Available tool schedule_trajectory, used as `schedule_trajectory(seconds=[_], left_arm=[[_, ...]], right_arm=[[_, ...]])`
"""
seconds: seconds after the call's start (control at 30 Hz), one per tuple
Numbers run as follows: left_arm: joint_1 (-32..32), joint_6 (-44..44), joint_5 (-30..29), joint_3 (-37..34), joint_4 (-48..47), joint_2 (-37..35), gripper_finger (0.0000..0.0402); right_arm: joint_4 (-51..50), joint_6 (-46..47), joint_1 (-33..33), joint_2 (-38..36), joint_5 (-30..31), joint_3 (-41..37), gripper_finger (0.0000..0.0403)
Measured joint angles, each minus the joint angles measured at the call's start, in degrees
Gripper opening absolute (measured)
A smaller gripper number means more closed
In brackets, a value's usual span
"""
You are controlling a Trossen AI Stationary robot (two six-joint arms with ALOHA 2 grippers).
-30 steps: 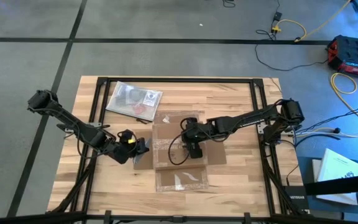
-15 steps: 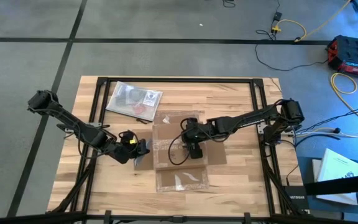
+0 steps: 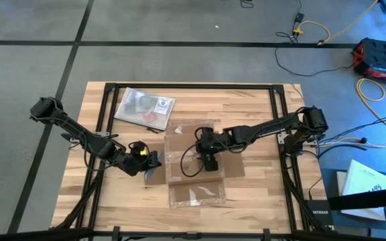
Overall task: Unpack boxes
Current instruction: Break down the box until it is fully flat
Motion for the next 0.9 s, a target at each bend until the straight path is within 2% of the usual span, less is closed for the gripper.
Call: schedule_trajectory(seconds=[0.63, 0.9], left_arm=[[-0.1, 0.1, 3.1, 0.0, 1.0, 0.0, 0.0059], [-0.4, 0.0, 3.5, 0.0, 1.4, 0.0, 0.0059]], right_arm=[[0.0, 0.2, 0.0, 0.0, -0.9, 0.0, 0.0257], [-0.2, 1.8, 0.1, 1.1, 0.7, 0.1, 0.0257]])
